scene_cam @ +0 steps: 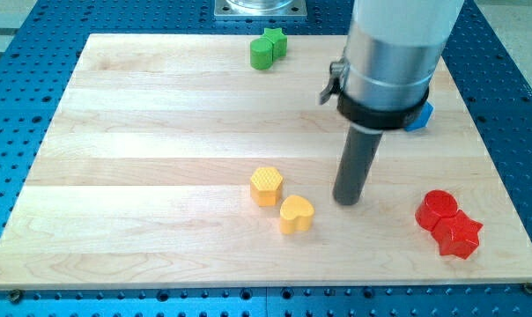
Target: Move the yellow blocks at the center of the board
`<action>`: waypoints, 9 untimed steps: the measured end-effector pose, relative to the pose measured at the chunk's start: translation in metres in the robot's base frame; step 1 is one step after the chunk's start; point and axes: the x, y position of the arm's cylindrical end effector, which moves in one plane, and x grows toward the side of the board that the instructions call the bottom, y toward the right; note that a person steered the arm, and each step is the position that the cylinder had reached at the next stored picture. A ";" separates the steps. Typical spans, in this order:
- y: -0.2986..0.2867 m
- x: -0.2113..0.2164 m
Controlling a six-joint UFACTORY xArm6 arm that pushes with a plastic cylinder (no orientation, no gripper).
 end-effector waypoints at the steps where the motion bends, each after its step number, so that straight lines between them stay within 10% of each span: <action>1: -0.020 0.005; 4: -0.043 0.073; 7: -0.061 -0.049; 9: -0.086 0.028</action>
